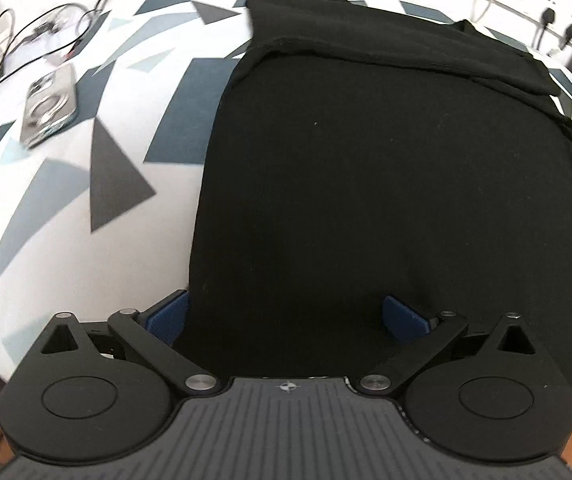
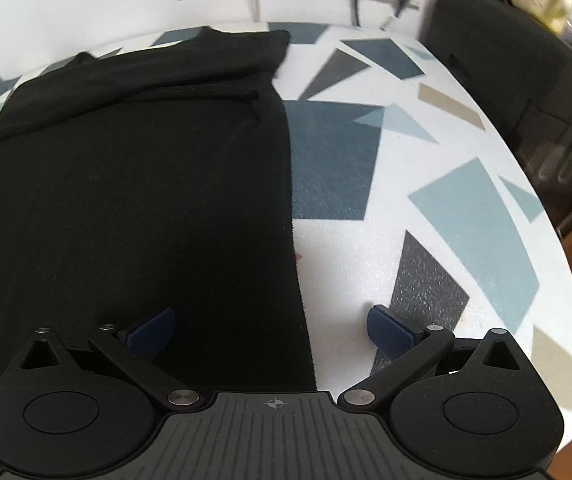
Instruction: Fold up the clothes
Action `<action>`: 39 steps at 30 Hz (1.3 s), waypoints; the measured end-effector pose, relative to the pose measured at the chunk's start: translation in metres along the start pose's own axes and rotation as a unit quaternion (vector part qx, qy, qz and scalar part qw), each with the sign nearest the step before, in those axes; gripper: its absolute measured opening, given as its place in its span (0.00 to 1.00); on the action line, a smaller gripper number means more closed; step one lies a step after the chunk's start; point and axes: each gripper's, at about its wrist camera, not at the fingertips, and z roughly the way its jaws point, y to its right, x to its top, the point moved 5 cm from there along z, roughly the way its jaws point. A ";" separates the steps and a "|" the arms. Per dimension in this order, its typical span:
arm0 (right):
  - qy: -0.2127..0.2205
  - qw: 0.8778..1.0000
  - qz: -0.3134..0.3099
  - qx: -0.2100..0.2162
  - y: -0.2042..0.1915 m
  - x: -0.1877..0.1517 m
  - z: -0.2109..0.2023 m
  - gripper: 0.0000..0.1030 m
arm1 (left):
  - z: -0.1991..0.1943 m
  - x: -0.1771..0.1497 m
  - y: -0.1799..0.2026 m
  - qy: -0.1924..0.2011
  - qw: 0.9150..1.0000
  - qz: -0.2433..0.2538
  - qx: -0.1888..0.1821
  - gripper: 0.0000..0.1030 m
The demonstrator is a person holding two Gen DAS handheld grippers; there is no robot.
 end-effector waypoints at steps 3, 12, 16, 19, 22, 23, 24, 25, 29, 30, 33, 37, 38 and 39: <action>0.007 1.000 -0.011 0.005 0.001 -0.002 -0.001 0.99 | -0.003 -0.004 0.001 0.002 1.000 -0.015 0.008 1.00; 0.020 0.999 -0.037 0.022 0.004 -0.006 -0.004 0.99 | -0.006 -0.005 0.001 -0.006 0.999 -0.031 0.016 1.00; 0.028 0.998 -0.041 0.026 0.004 -0.008 -0.005 0.99 | -0.006 -0.006 0.001 -0.005 0.999 -0.036 0.019 1.00; 0.041 0.998 -0.042 0.028 0.005 -0.012 -0.007 0.99 | -0.007 -0.010 0.001 0.001 0.999 -0.031 0.017 1.00; 0.044 0.998 -0.042 0.027 0.004 -0.012 -0.007 0.99 | -0.010 -0.013 -0.001 0.005 1.000 -0.016 0.006 1.00; 0.044 0.998 -0.041 0.027 0.004 -0.012 -0.007 0.99 | -0.010 -0.014 -0.002 0.007 1.000 -0.011 0.003 1.00; 0.045 0.998 -0.041 0.026 0.004 -0.012 -0.007 0.99 | -0.011 -0.015 -0.003 0.008 1.000 -0.006 0.001 1.00; 0.046 0.998 -0.041 0.026 0.004 -0.013 -0.007 0.99 | -0.011 -0.015 -0.003 0.008 1.000 0.000 -0.002 1.00; 0.064 0.997 -0.044 0.031 0.006 -0.016 -0.008 0.99 | -0.013 -0.017 -0.004 0.002 1.000 0.024 -0.013 1.00; 0.068 0.996 -0.045 0.032 0.006 -0.017 -0.008 0.99 | -0.013 -0.018 -0.004 0.000 0.999 0.031 -0.015 1.00; 0.070 0.996 -0.045 0.032 0.006 -0.017 -0.009 0.99 | -0.015 -0.021 -0.004 -0.004 0.998 0.051 -0.025 1.00; 0.060 0.997 -0.044 0.033 0.006 -0.016 -0.010 0.99 | -0.015 -0.021 -0.004 -0.012 0.998 0.057 -0.027 1.00; 0.050 0.997 -0.041 0.035 0.007 -0.015 -0.012 0.99 | -0.015 -0.021 -0.003 -0.014 0.998 0.056 -0.025 1.00; 0.044 0.998 -0.035 0.039 0.008 -0.015 -0.014 0.99 | -0.015 -0.021 -0.003 -0.015 0.998 0.055 -0.024 1.00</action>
